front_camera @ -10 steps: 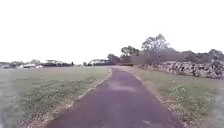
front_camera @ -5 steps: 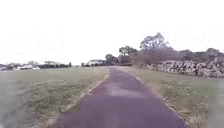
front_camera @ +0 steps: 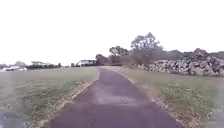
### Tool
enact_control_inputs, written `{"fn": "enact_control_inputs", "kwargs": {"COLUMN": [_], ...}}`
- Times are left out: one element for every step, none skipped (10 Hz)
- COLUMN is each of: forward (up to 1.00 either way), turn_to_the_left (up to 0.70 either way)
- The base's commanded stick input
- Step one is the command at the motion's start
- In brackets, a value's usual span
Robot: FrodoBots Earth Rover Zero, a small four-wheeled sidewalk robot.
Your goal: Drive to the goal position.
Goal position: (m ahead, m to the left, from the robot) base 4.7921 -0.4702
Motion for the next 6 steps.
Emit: {"fn": "enact_control_inputs", "kwargs": {"forward": [0.85,0.85,0.85,0.85,0.85,0.85], "turn_to_the_left": [0.00,0.00,0.00,0.00,0.00,0.00]}}
